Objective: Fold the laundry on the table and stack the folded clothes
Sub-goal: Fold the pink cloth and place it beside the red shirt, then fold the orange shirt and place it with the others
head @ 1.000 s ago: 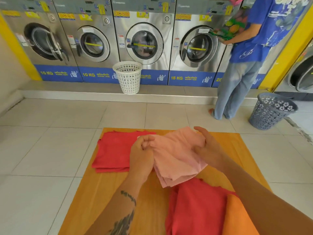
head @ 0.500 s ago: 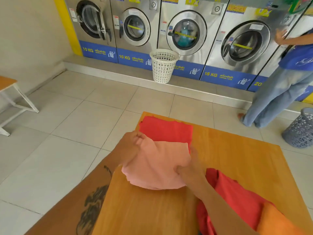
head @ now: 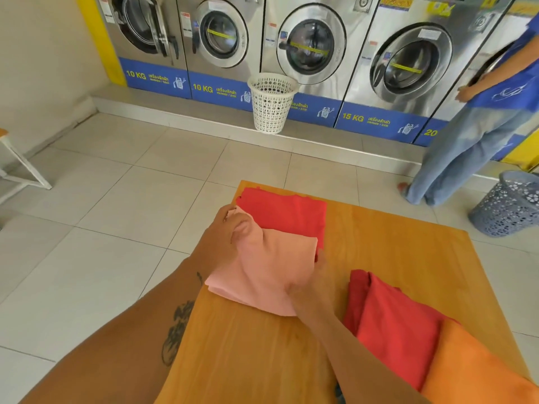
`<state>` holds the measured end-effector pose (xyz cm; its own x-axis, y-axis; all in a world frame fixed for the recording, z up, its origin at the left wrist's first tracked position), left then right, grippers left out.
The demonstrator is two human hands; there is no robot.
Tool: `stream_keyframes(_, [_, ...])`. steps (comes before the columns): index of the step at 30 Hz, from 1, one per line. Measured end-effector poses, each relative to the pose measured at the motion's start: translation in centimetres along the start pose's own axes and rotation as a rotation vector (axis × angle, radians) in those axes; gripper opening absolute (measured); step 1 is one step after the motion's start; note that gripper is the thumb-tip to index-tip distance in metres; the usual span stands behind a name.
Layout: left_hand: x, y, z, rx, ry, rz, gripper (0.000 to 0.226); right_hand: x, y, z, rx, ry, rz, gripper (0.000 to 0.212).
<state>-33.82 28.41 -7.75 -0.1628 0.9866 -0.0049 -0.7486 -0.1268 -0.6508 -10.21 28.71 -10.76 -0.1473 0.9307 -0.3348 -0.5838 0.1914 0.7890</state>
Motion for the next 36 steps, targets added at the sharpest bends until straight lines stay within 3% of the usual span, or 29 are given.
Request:
stream_keyframes(4, [0.3, 0.5, 0.3, 0.087, 0.106, 0.282, 0.054, -0.9, 0.6, 1.2, -0.009, 0.117, 0.019, 0.093])
stream_keyframes(7, [-0.9, -0.4, 1.0, 0.148, 0.018, 0.338, 0.045, -2.5, 2.3, 3.1, -0.067, 0.210, 0.089, 0.080])
stream_keyframes(11, [-2.6, -4.2, 0.4, 0.005, -0.148, 0.191, 0.033, -4.7, 3.7, 6.6, -0.099, 0.262, 0.166, 0.067])
stream_keyframes(15, [-4.8, -10.5, -2.8, -0.143, -0.077, -0.002, 0.031, -6.8, 2.4, 10.4, -0.067, 0.233, 0.146, 0.057])
stream_keyframes(23, [-10.1, -22.7, -12.1, -0.323, 0.022, -0.232, 0.033, -10.2, -6.8, 21.6, -0.248, -0.032, 0.140, 0.058])
stream_keyframes(26, [-13.2, -25.6, -15.9, -0.310, 0.139, -0.241, 0.032, -10.8, -11.4, 25.6, -0.337, -0.095, 0.043, 0.061])
stream_keyframes(29, [-16.4, -26.7, -19.4, -0.226, 0.225, -0.218, 0.034, -10.8, -14.7, 27.2, -0.511, -0.020, -0.069, 0.068])
stream_keyframes(36, [-22.1, -26.9, -23.4, -0.045, 0.347, -0.144, 0.054, -10.6, -16.8, 27.8, -0.716, 0.074, -0.063, 0.081])
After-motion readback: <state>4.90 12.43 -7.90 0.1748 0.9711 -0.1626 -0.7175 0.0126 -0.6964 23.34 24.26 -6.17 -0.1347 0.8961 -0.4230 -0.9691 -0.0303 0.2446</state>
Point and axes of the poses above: each hand's wrist, its own x-axis towards the middle knuckle, its own z-axis out of the back of the hand, y = z × x, the point moved 4 cm from there along x, towards the middle knuckle, and after that the axes turned 5 degrees about y, right-handed, at the moved point
